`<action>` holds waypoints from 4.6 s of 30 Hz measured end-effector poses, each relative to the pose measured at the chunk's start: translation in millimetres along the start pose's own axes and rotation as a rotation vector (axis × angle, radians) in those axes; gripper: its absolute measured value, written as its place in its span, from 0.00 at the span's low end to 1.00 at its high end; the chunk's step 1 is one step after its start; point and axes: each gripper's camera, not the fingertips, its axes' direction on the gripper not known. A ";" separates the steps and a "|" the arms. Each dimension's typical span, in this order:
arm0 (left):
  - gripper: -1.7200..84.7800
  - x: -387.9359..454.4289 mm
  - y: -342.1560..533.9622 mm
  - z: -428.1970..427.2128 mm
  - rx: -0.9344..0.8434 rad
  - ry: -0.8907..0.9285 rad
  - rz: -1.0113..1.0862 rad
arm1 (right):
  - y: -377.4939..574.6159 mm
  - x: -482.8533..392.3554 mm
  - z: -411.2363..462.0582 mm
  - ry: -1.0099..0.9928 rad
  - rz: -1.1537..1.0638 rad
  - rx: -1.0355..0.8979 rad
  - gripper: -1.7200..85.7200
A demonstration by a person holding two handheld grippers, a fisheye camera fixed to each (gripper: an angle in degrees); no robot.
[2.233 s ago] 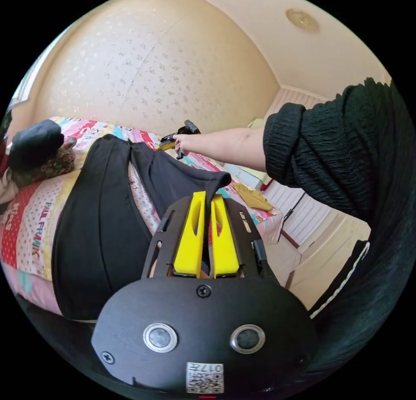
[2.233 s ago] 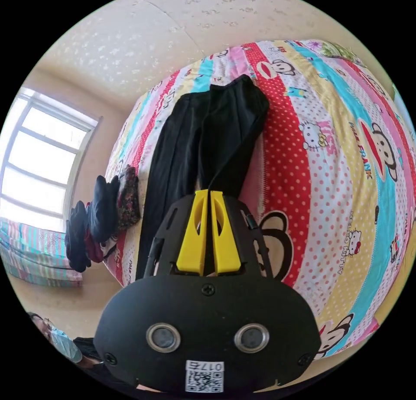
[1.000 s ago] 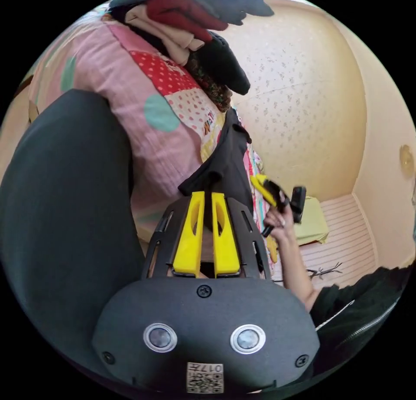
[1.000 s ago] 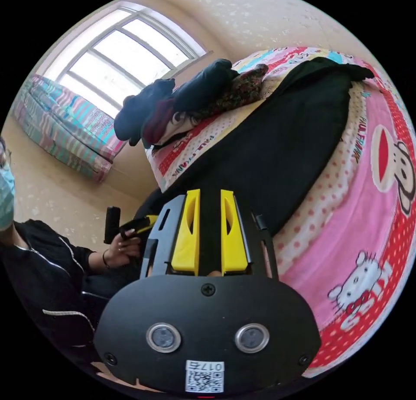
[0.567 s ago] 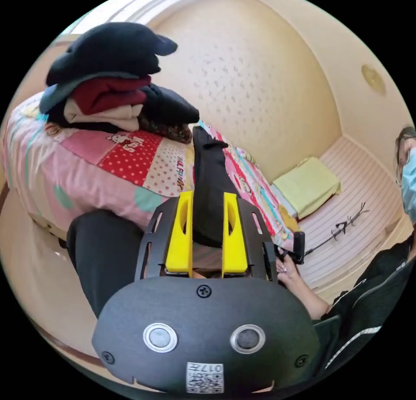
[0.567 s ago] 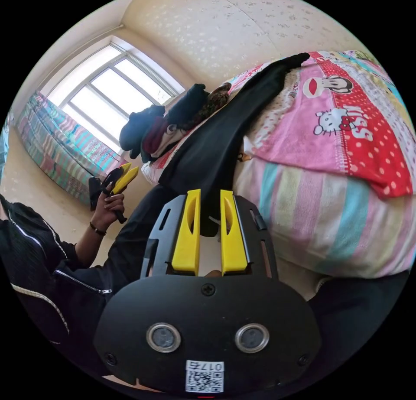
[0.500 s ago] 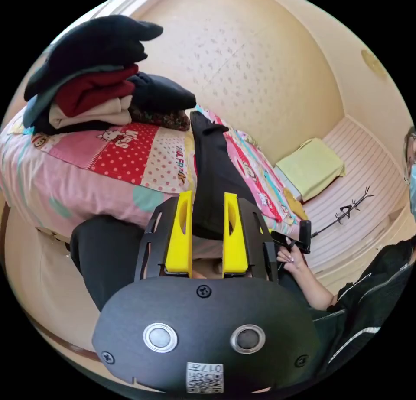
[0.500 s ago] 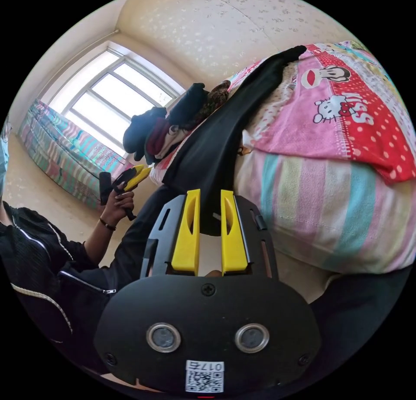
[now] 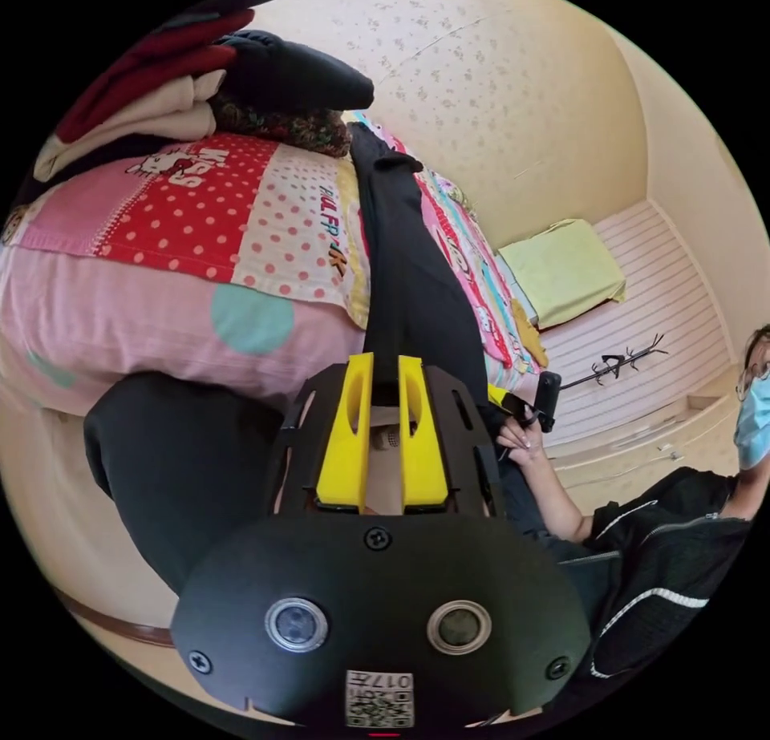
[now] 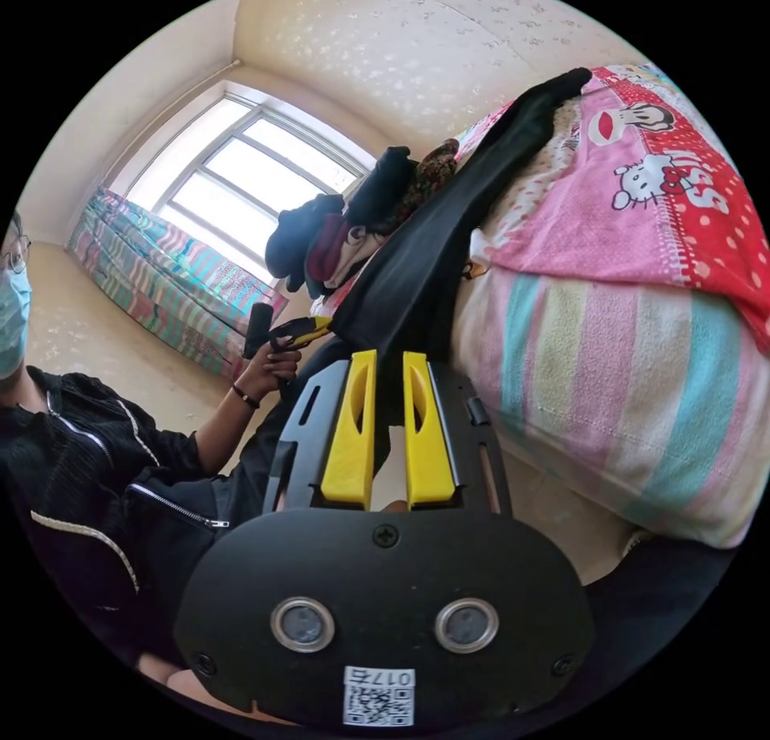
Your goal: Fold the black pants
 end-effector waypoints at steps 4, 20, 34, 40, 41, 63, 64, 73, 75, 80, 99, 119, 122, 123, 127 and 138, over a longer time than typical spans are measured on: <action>0.07 7.6 3.8 11.2 -0.030 -0.018 -0.012 | 6.1 -2.6 -2.1 -0.004 0.024 -0.014 0.10; 0.07 52.1 18.5 46.4 -0.067 -0.208 0.012 | 26.4 -34.3 -6.4 0.056 0.017 -0.021 0.07; 0.05 136.3 32.2 91.5 -0.257 -0.504 0.270 | 6.8 -75.4 -22.2 0.311 0.073 -0.089 0.06; 0.07 129.3 33.5 117.2 -0.284 -0.563 0.229 | 22.1 -51.0 -8.0 0.339 0.136 -0.115 0.07; 0.07 128.2 33.5 116.9 -0.284 -0.561 0.225 | 22.1 -49.1 -11.4 0.314 0.134 -0.116 0.08; 0.16 62.6 3.8 80.8 -0.179 -0.197 0.128 | 30.8 -1.6 -34.7 0.014 0.197 -0.007 0.18; 0.16 59.7 0.2 89.3 -0.219 -0.234 0.108 | 30.2 1.1 -32.8 0.004 0.205 -0.003 0.18; 0.13 39.1 -12.3 102.1 -0.238 -0.227 0.028 | 26.2 16.7 -29.2 -0.012 0.267 0.046 0.10; 0.10 37.6 -11.6 101.9 -0.251 -0.157 0.026 | 23.6 14.2 -33.7 -0.039 0.247 0.053 0.09; 0.08 82.9 0.6 84.1 -0.184 -0.241 0.176 | 14.0 -16.8 -49.4 0.001 0.215 0.104 0.07; 0.10 134.2 20.1 29.2 -0.094 -0.307 0.219 | -43.9 -54.1 -106.4 0.393 0.141 -0.030 0.10; 0.13 87.7 -156.3 205.6 0.006 -0.308 0.419 | -302.5 29.6 1.1 0.529 0.010 -0.255 0.12; 0.12 74.4 -166.6 207.1 -0.054 -0.180 0.411 | -327.9 48.1 31.5 0.506 0.004 -0.294 0.12; 0.12 67.3 -171.5 210.0 -0.075 -0.171 0.389 | -332.2 51.0 36.7 0.499 0.002 -0.297 0.12; 0.13 50.8 -182.8 214.9 -0.104 -0.158 0.346 | -343.0 65.9 56.7 0.419 0.002 -0.242 0.12; 0.08 35.8 -193.6 215.2 -0.149 -0.116 0.356 | -320.4 124.2 46.4 0.335 0.097 -0.166 0.12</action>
